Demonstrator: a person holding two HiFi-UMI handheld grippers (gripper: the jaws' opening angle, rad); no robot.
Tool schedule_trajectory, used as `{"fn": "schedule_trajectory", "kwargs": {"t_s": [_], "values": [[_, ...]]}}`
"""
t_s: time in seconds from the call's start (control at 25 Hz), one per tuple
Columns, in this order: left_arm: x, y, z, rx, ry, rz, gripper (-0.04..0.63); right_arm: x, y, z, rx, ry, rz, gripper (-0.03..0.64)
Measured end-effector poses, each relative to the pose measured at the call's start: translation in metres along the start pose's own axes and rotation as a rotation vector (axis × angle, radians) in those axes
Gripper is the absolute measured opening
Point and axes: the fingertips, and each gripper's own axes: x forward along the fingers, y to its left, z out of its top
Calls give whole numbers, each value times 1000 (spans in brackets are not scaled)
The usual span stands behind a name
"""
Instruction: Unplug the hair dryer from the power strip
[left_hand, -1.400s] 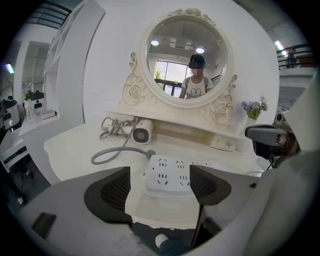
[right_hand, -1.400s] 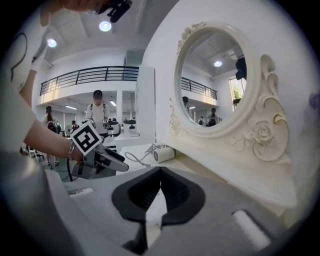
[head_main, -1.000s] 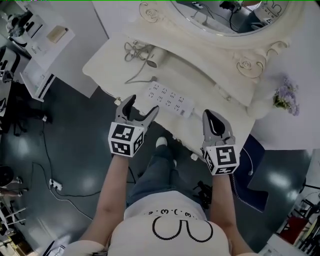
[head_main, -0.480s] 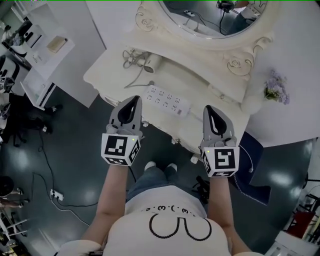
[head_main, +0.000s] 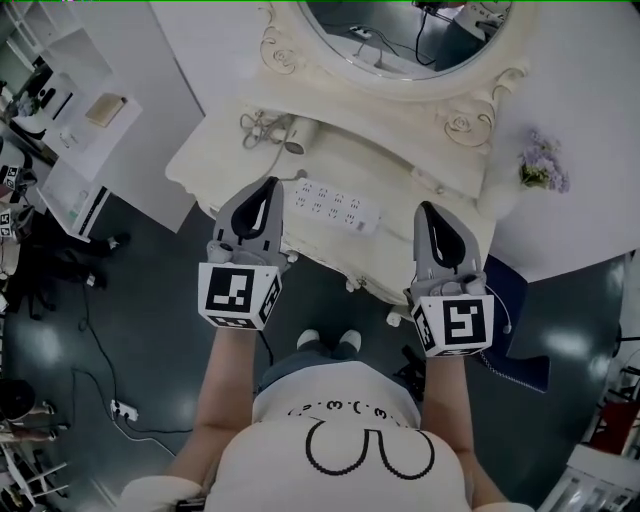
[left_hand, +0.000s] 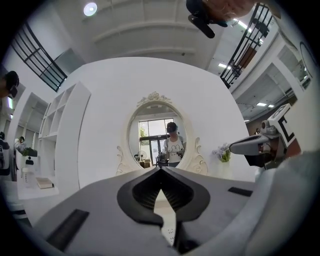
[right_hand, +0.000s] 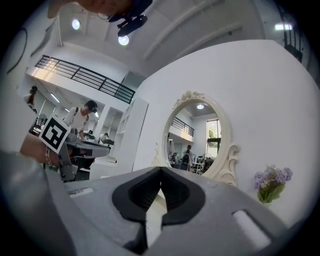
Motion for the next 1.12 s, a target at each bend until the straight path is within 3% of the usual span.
{"fn": "schedule_trajectory", "kwargs": {"t_s": [0.28,1.12], "values": [[3,-1,11,21,-36,-22,-2,-6,-14,16,6,-30,-61,-3],[-9,10,29,40,-77,-14,-2,-10,-2,35,-15,-43,-51,-3]]}}
